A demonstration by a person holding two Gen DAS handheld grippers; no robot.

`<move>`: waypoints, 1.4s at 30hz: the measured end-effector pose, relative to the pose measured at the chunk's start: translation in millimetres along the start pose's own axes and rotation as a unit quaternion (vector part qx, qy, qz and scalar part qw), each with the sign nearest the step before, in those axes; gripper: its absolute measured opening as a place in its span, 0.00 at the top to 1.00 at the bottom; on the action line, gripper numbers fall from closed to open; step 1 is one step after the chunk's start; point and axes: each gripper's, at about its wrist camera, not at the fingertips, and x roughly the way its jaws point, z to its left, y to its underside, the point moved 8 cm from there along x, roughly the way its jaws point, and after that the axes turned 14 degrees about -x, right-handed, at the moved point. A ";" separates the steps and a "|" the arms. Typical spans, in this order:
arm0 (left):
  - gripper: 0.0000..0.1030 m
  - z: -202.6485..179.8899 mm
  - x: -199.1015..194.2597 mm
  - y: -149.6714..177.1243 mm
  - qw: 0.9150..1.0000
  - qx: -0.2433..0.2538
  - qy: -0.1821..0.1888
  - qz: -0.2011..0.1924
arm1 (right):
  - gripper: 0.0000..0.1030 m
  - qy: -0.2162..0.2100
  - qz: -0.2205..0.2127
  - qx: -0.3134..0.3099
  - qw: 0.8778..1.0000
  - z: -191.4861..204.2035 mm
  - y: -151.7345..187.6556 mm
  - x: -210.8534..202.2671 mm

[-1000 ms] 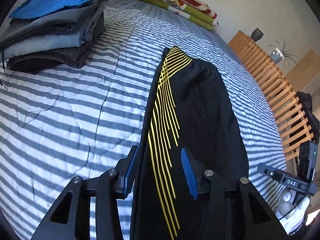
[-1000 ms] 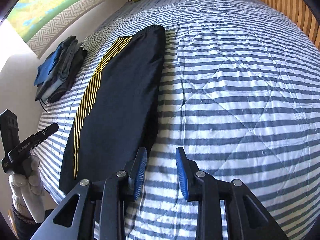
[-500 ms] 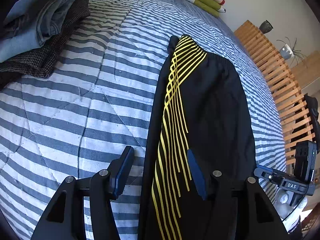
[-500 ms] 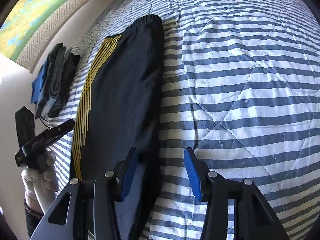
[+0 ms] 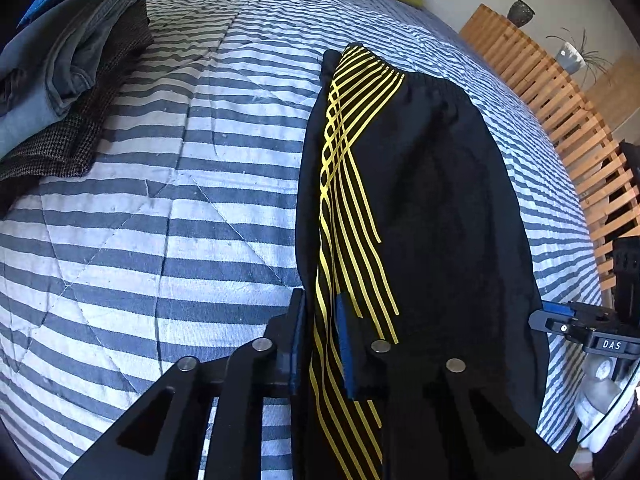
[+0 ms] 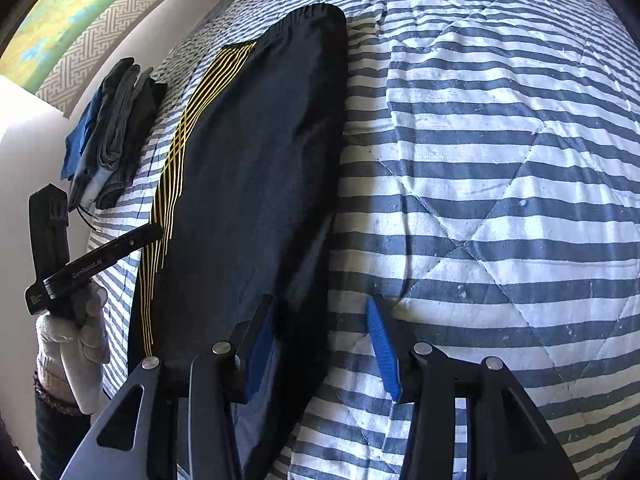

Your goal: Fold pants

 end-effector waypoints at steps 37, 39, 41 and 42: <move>0.98 0.2 -375.0 22.4 0.937 -0.045 0.169 -0.303 | 0.93 -0.086 -0.250 -0.093 0.960 156.3 -49.8 -237.7; 0.98 18.5 -397.6 12.0 0.928 -0.056 0.158 -0.332 | 0.93 -0.095 -0.249 -0.105 0.958 181.4 -65.6 -232.4; 0.98 34.8 -416.0 0.7 0.920 -0.062 0.147 -0.359 | 0.93 -0.098 -0.249 -0.119 0.956 204.8 -82.6 -226.6; 0.98 44.5 -424.5 -6.0 0.915 -0.066 0.139 -0.372 | 0.93 -0.101 -0.249 -0.127 0.955 216.5 -92.8 -223.3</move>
